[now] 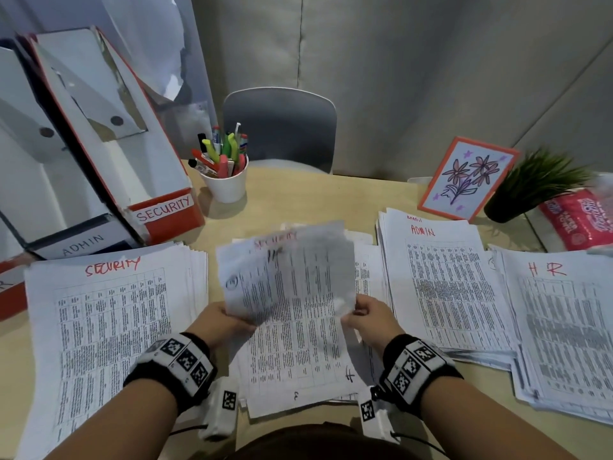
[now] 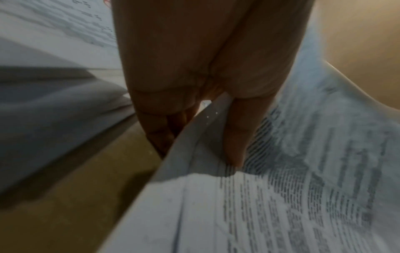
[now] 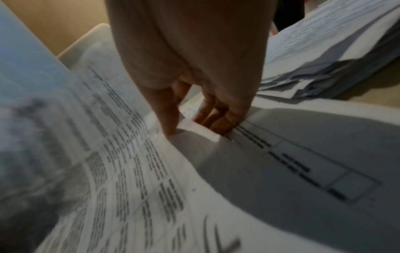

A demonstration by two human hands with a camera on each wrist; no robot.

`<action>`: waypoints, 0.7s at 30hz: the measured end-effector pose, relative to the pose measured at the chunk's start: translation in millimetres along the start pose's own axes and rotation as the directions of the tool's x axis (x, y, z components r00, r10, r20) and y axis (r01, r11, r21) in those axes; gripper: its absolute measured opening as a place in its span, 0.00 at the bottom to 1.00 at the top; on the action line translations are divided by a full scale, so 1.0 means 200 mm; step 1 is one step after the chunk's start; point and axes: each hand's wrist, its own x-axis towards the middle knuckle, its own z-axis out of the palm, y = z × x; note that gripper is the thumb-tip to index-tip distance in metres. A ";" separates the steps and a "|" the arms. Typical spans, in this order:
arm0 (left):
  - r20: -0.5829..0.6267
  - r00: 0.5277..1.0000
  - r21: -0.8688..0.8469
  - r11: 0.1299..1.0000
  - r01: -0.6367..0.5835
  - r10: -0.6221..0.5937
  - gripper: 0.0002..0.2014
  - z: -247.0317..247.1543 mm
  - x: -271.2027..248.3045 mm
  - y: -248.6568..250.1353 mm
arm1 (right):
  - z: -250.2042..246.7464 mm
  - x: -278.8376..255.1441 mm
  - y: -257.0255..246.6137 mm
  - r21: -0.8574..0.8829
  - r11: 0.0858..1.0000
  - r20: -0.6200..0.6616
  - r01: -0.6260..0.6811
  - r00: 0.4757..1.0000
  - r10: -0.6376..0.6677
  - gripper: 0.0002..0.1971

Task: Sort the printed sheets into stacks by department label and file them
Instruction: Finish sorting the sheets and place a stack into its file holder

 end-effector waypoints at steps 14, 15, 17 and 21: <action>0.068 0.990 0.207 0.969 -0.134 0.122 0.07 -0.02 -0.05 -0.02 | -0.07 -0.05 0.03 0.084 0.984 -0.036 0.155 0.988 -0.152 0.11; 0.051 0.992 0.145 0.982 -0.118 0.112 0.07 -0.01 -0.05 -0.02 | -0.07 -0.05 0.03 0.093 0.984 -0.041 0.150 0.988 -0.147 0.11; 0.017 0.993 0.119 0.986 -0.116 0.115 0.06 0.00 -0.04 -0.02 | -0.07 -0.04 0.05 0.130 0.984 -0.057 0.120 0.992 -0.113 0.11; -0.075 0.991 0.171 0.981 -0.093 0.107 0.25 0.01 -0.03 -0.04 | -0.07 -0.01 0.09 0.144 0.989 -0.046 0.041 0.998 -0.035 0.01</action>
